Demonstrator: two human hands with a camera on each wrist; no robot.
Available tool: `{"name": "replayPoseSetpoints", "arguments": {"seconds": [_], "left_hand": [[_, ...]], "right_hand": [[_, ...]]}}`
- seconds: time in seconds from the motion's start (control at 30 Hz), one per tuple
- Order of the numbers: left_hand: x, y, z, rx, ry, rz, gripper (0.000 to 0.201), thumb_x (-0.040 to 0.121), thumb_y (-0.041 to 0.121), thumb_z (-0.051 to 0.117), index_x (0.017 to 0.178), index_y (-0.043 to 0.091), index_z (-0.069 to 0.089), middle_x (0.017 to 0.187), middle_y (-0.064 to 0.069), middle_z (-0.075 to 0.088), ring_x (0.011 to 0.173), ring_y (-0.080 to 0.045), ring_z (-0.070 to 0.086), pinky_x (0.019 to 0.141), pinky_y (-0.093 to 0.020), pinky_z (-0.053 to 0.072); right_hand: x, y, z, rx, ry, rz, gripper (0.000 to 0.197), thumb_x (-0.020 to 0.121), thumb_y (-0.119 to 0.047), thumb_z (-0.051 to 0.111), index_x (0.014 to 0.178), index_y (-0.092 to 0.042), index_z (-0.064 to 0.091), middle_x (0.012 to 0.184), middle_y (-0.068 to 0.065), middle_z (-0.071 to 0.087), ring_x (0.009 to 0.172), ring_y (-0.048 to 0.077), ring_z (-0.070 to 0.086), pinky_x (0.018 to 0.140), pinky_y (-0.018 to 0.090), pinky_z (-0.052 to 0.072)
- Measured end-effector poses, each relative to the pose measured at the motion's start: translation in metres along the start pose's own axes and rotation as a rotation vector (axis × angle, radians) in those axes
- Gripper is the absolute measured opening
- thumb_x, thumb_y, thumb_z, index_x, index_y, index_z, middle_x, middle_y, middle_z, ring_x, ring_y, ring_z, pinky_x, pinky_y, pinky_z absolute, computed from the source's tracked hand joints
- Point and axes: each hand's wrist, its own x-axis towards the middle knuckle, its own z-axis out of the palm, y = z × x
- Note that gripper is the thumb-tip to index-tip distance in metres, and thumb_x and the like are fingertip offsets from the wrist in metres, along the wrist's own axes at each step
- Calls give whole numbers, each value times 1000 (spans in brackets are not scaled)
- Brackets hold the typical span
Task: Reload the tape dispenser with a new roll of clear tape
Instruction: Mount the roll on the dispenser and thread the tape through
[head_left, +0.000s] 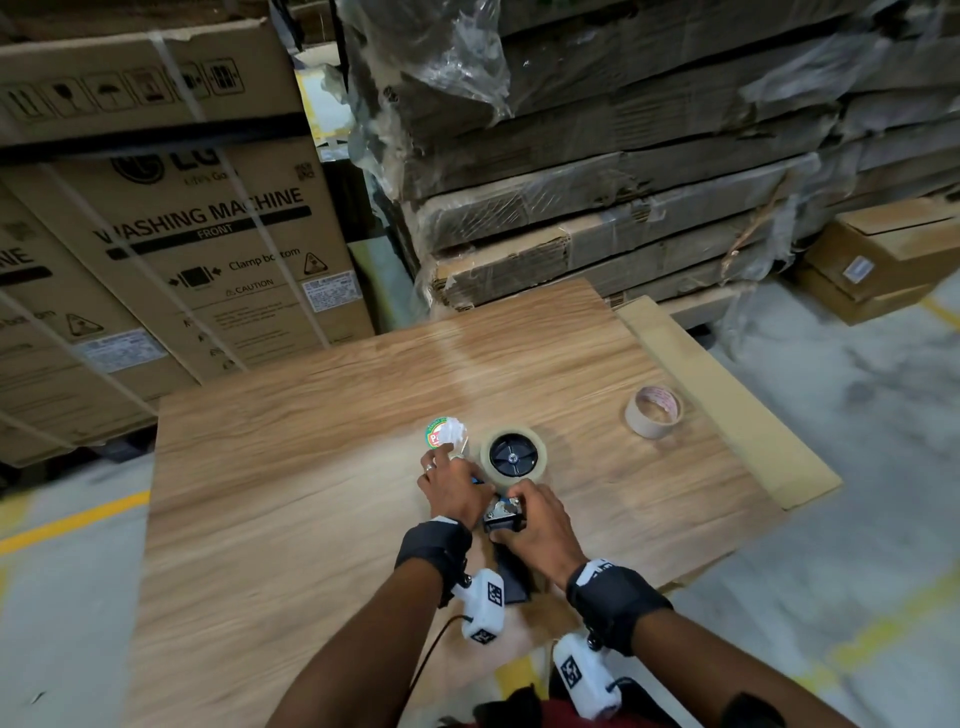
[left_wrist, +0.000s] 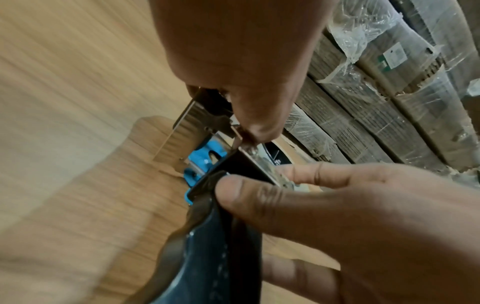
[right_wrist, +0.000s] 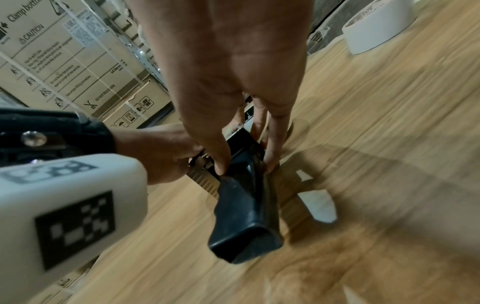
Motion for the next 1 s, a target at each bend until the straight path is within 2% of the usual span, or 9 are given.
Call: {"name": "replayPoseSetpoints", "arguments": {"seconds": [0.07, 0.23, 0.37, 0.5, 0.6, 0.7, 0.83, 1.0], "left_hand": [[-1, 3, 0, -12, -9, 6, 18, 68, 31, 79, 86, 26, 79, 146, -5, 39, 139, -33, 25, 108, -43, 27], [0, 8, -7, 92, -58, 88, 28, 64, 43, 80, 86, 26, 78, 142, -4, 40, 135, -34, 30, 106, -42, 28], [2, 8, -13, 232, -56, 181, 25, 69, 42, 74, 88, 27, 79, 139, -4, 44, 134, -33, 33, 104, -42, 28], [6, 12, -17, 321, -52, 207, 40, 70, 44, 74, 107, 28, 76, 148, -7, 37, 141, -33, 28, 106, -45, 28], [7, 13, -17, 372, -62, 247, 46, 77, 44, 72, 118, 23, 71, 158, -10, 27, 147, -34, 20, 108, -45, 30], [7, 12, -13, 325, -77, 215, 36, 79, 39, 73, 112, 24, 75, 159, -10, 24, 147, -34, 19, 108, -43, 31], [8, 9, -8, 184, -100, 175, 32, 74, 32, 78, 106, 23, 77, 160, -5, 28, 146, -32, 21, 108, -42, 29], [8, 7, -6, 151, -78, 182, 19, 72, 30, 79, 90, 22, 81, 156, -5, 34, 142, -32, 24, 105, -41, 31]], "right_hand": [[3, 1, -1, 5, 6, 28, 50, 67, -33, 91, 105, -21, 61, 106, -1, 56, 103, 21, 59, 74, 22, 34], [9, 0, 2, 2, 18, 58, 49, 60, -39, 93, 93, -29, 59, 105, 2, 64, 98, 22, 63, 71, 23, 35], [11, -1, 0, 9, 18, 62, 51, 56, -39, 95, 88, -31, 57, 102, 2, 68, 93, 21, 65, 69, 25, 39], [11, -3, -1, 13, 22, 66, 49, 55, -38, 94, 92, -25, 64, 100, 3, 70, 93, 22, 67, 72, 30, 49], [10, -4, -2, 22, 16, 68, 48, 56, -38, 94, 91, -26, 64, 102, 4, 70, 94, 23, 66, 74, 31, 50], [10, -3, -3, 43, 9, 77, 47, 56, -34, 94, 88, -28, 61, 101, 4, 71, 93, 23, 66, 70, 28, 46], [14, -2, -2, 53, -13, 94, 51, 52, -34, 96, 91, -20, 66, 99, 3, 72, 90, 20, 67, 76, 32, 53], [17, 1, 0, 74, -19, 99, 50, 51, -29, 98, 87, -17, 66, 95, 3, 73, 81, 15, 63, 73, 29, 52]]}}
